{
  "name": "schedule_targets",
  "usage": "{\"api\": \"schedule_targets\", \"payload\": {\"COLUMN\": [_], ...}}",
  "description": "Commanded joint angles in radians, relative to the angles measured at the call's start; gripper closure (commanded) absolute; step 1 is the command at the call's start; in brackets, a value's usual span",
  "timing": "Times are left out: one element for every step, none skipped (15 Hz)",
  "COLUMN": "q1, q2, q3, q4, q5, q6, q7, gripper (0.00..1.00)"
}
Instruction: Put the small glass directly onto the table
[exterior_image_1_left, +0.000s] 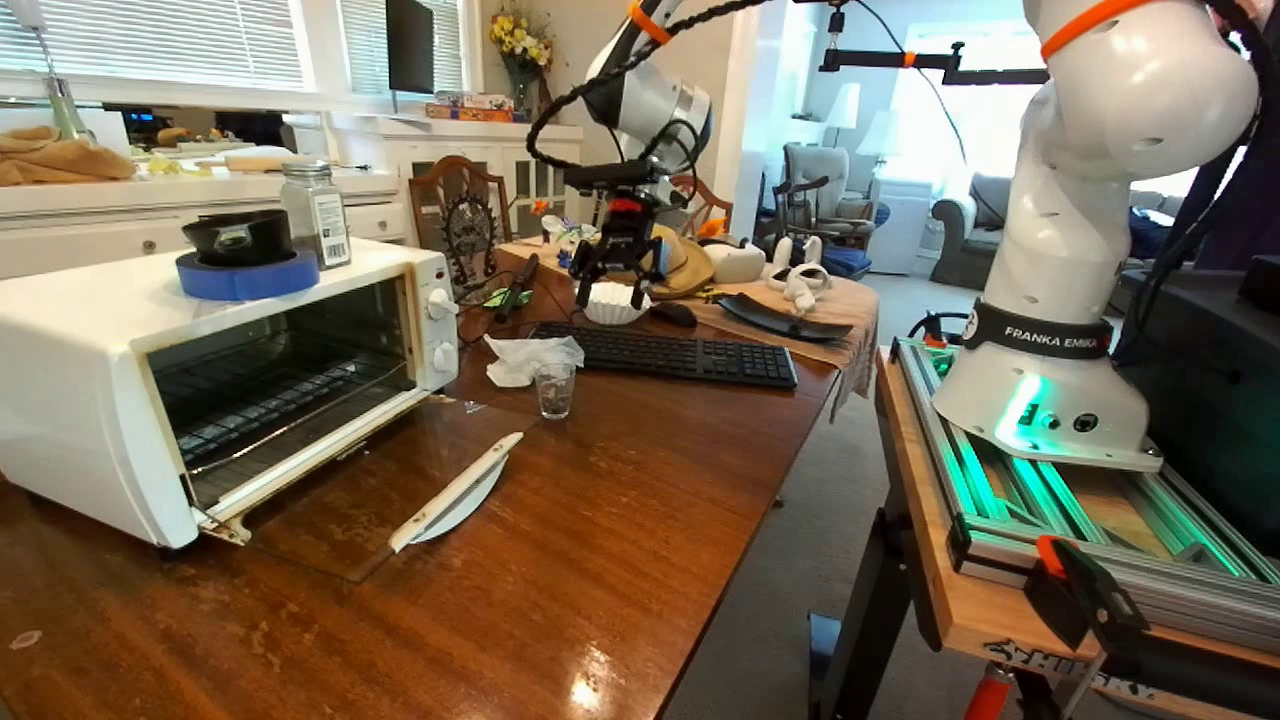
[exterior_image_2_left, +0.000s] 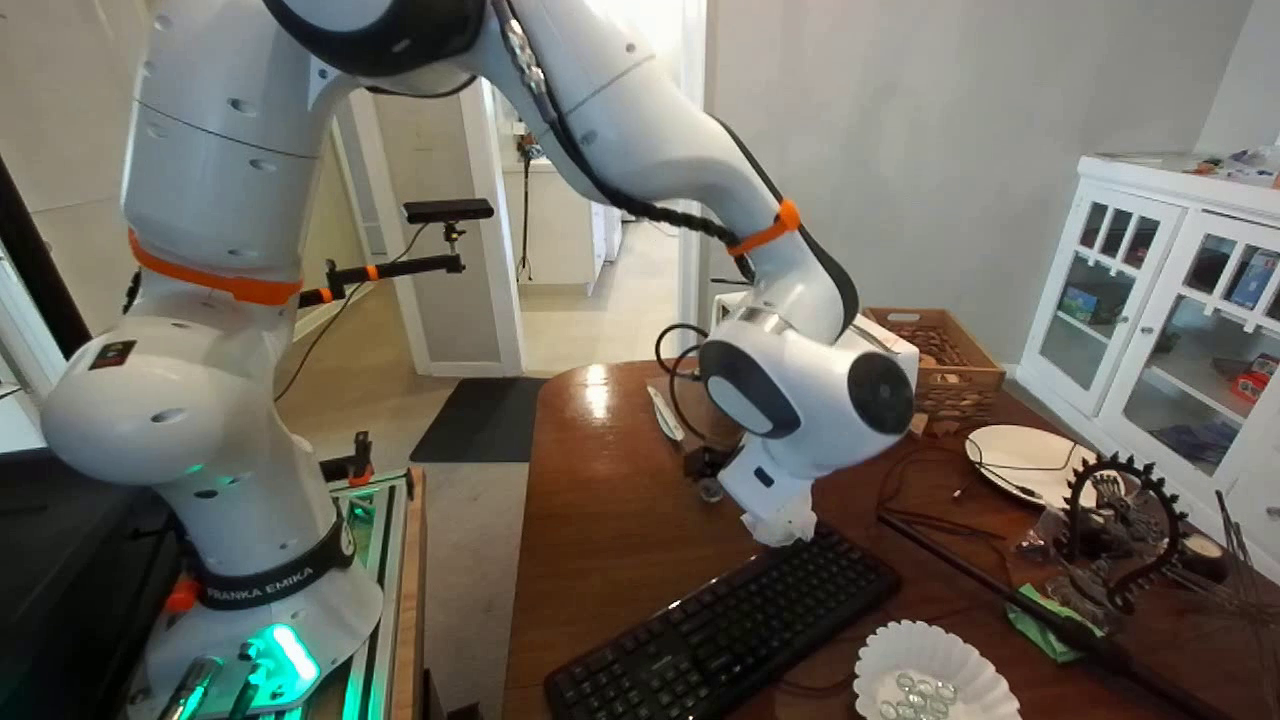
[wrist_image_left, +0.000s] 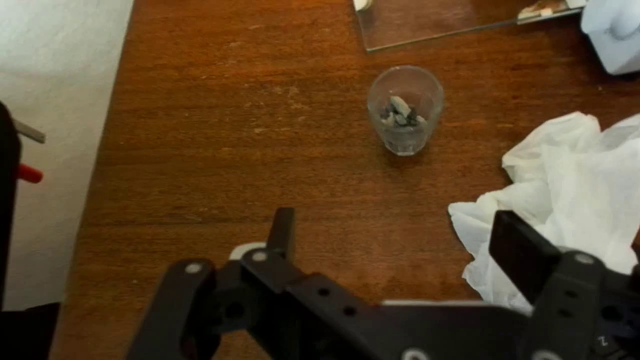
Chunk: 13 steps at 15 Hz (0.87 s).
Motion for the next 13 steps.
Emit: {"api": "schedule_targets", "payload": {"q1": [0.025,0.019,0.011,0.005,0.0,-0.002,-0.002,-0.003,-0.002,-0.002,0.0,-0.002,-0.001], "q2": [-0.148,-0.175,-0.198,-0.213,-0.223,-0.226,-0.224,-0.214,-0.203,-0.191,-0.173,-0.212,-0.205], "q3": [0.034,0.055,0.078,0.1,0.116,0.134,0.146,0.158,0.167,0.173,0.179,0.177,0.181], "q4": [-0.021,-0.015,-0.011,-0.005,0.004,0.007,0.015,0.021,0.03,0.039,0.049,0.016,0.017], "q5": [-0.264,-0.319,-0.359,-0.388,-0.42,-0.438,-0.464,-0.49,-0.519,-0.551,-0.589,-0.533,-0.554], "q6": [-0.128,-0.192,-0.254,-0.317,-0.379,-0.426,-0.476,-0.514,-0.552,-0.586,-0.614,-0.558,-0.575], "q7": [0.208,0.236,0.244,0.243,0.242,0.221,0.209,0.192,0.178,0.161,0.154,0.191,0.183], "gripper": [0.0,0.0,0.0,0.0,0.0,0.0,0.0,0.0,0.0,0.0,0.0,0.0,0.0]}}
